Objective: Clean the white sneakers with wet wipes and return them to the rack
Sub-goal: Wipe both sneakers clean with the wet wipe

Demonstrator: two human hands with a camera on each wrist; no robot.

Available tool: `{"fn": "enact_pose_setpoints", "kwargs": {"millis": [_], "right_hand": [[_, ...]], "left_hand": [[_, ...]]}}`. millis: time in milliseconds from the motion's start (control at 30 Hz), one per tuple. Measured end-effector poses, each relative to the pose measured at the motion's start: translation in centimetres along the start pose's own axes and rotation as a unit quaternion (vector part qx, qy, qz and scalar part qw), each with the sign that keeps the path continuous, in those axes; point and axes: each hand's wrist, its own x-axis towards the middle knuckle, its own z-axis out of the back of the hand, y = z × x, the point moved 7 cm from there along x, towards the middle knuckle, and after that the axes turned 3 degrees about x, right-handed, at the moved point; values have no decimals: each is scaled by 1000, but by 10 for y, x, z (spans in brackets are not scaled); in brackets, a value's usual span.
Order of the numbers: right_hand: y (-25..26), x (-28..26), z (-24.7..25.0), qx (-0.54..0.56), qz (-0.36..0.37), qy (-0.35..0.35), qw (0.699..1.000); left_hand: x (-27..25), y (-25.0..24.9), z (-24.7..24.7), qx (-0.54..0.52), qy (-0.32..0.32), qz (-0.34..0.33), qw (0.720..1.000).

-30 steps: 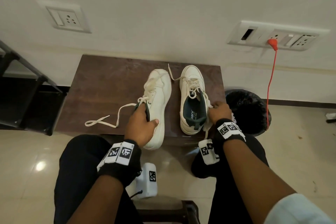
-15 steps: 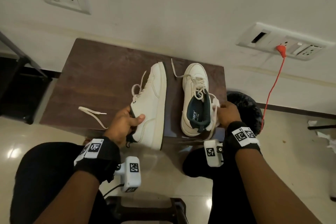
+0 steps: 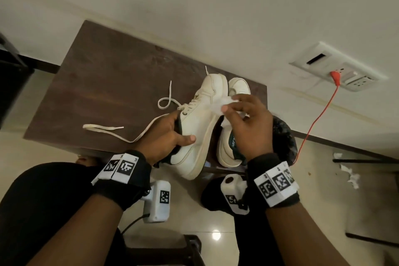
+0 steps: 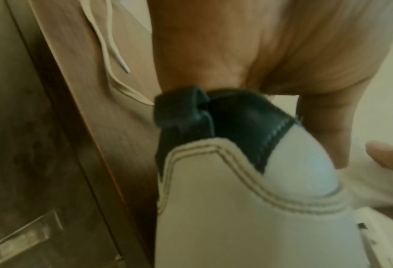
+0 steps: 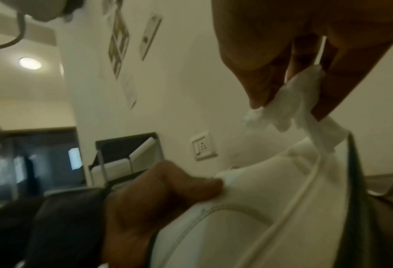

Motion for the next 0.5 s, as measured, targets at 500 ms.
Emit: {"fn": "enact_pose_setpoints", "kwargs": {"millis": [500], "right_hand": [[30, -30, -69, -61, 140, 112, 982]], "left_hand": [[2, -10, 9, -113, 40, -31, 992]]}}
